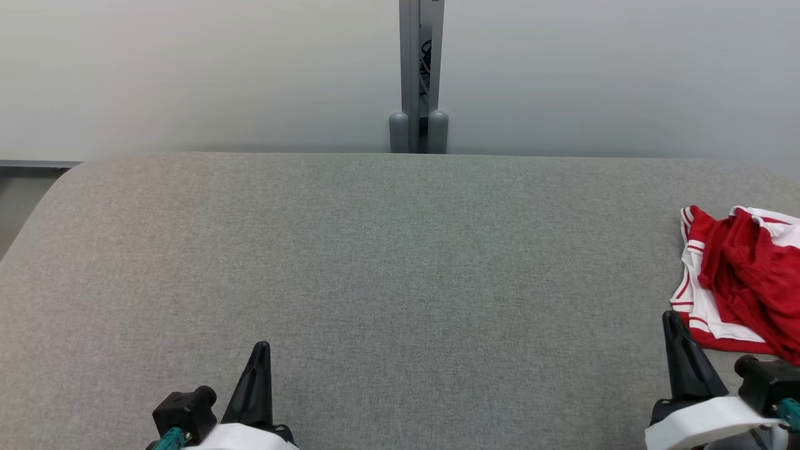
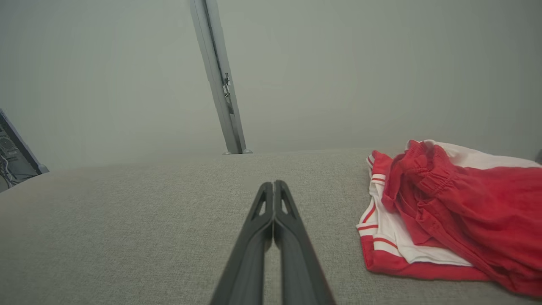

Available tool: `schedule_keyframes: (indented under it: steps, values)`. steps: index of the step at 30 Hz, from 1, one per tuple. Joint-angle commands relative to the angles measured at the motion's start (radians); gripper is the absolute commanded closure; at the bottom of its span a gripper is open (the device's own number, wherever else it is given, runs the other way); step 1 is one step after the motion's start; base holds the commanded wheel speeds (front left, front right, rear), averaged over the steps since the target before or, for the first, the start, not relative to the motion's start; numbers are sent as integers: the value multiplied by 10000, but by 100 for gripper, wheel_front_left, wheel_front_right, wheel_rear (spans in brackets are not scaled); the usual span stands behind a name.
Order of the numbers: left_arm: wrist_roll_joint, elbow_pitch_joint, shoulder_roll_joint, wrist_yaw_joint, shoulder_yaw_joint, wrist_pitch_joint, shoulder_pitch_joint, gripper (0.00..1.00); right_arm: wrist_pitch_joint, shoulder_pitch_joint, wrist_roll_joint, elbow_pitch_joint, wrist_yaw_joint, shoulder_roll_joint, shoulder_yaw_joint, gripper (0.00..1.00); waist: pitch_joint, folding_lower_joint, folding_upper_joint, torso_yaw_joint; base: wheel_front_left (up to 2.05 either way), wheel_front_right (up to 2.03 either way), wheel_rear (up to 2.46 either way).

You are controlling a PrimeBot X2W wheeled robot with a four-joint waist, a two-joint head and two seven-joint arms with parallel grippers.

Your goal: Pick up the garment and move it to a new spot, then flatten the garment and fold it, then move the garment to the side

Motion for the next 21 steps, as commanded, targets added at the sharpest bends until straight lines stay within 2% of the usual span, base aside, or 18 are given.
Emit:
schedule_keyframes:
  steps: [1,21]
  values:
    - [-468,-103,9,-112,61,89,-375,100,151,-282,524,-131,0,-43,-190,100,0,0,0,-12,0,0,0]
    - [-3512,371,19,-615,148,599,-1158,100,1271,-467,3858,-108,0,-14,-1055,100,6,0,0,-122,0,0,0]
